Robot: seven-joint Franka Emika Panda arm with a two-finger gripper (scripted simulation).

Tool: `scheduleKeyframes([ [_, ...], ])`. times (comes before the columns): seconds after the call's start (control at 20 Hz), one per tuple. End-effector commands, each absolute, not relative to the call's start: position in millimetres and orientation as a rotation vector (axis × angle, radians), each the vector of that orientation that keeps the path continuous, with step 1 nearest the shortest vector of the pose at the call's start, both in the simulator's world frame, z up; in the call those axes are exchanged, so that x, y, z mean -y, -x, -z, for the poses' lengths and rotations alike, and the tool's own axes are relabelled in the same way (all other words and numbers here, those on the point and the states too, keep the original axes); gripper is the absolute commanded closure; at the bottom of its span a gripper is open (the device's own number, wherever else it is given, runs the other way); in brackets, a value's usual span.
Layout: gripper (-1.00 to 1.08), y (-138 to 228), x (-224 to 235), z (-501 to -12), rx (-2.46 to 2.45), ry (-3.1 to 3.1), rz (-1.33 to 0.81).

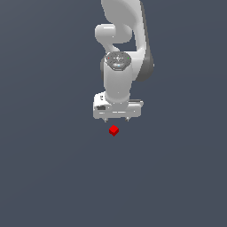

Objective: Pick up the red cube and move it to a goal position.

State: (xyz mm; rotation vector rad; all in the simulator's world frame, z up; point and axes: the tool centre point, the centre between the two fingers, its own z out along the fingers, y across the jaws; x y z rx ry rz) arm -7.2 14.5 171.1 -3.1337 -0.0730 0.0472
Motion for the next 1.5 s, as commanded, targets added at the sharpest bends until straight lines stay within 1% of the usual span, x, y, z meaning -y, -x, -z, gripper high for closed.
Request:
scheduleKeyframes([
  [0.0, -0.92, 7, -14, -171, 0.073, 3.134, -0.047],
  [0.35, -0.92, 9, -15, -165, 0.127, 3.132, -0.045],
  [0.65, -0.92, 13, -14, -148, 0.258, 3.125, -0.040],
  [1.45, -0.92, 31, -9, -67, 0.896, 3.007, -0.014],
])
